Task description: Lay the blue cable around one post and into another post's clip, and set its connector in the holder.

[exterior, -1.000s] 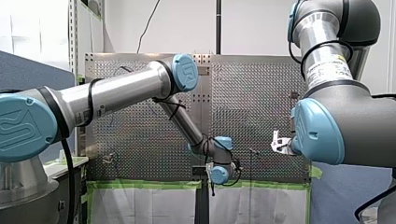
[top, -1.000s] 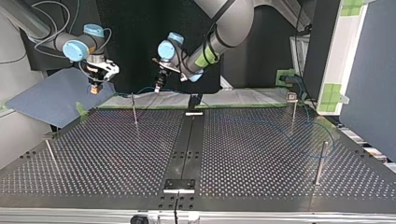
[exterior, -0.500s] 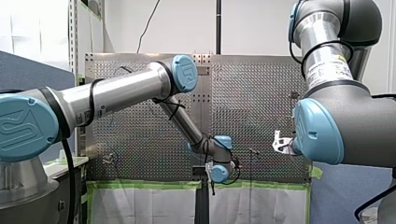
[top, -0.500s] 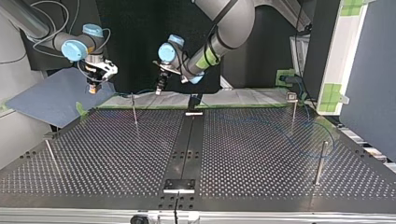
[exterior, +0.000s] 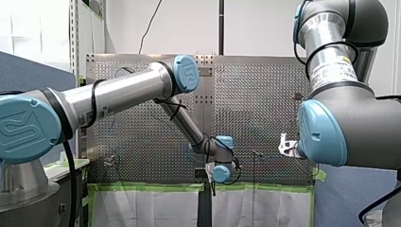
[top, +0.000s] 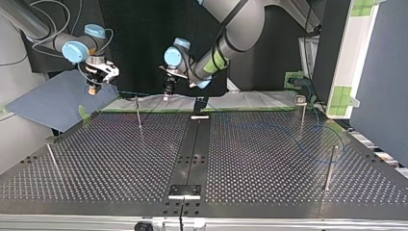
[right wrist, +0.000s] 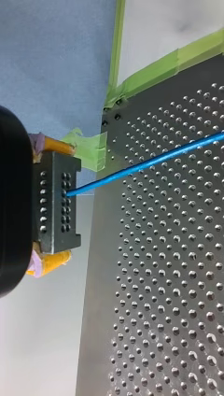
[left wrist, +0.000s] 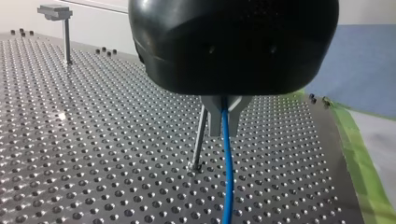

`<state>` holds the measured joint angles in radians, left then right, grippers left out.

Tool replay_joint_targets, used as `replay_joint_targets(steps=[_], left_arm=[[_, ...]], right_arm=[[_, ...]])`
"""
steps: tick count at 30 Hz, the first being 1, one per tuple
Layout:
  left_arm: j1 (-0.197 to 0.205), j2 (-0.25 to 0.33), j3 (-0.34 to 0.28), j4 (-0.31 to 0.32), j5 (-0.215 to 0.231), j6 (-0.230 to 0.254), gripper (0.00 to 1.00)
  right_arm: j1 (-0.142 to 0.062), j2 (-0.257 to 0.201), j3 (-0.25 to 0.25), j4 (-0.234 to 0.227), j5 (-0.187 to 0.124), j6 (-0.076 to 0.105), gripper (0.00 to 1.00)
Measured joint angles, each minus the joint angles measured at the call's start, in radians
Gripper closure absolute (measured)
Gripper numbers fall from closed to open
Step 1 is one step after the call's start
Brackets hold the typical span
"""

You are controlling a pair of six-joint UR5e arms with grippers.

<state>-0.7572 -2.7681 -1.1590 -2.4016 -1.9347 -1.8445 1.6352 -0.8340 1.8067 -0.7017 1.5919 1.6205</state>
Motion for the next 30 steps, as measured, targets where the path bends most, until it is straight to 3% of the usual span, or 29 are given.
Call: replay_joint_targets(steps=[13,23,30], left_arm=[[0.008,0.000,-0.001,0.001,0.015,0.006,0.99],[0.000,0.000,0.000,0.005,0.073,0.032,0.99],[0.003,0.001,0.000,0.005,0.077,0.031,0.99]], right_arm=[[-0.002,0.002,0.000,-0.013,0.000,-0.001,1.00],[0.010,0.004,-0.001,-0.048,-0.009,-0.001,1.00],[0.013,0.007,0.000,-0.054,-0.010,0.002,1.00]])
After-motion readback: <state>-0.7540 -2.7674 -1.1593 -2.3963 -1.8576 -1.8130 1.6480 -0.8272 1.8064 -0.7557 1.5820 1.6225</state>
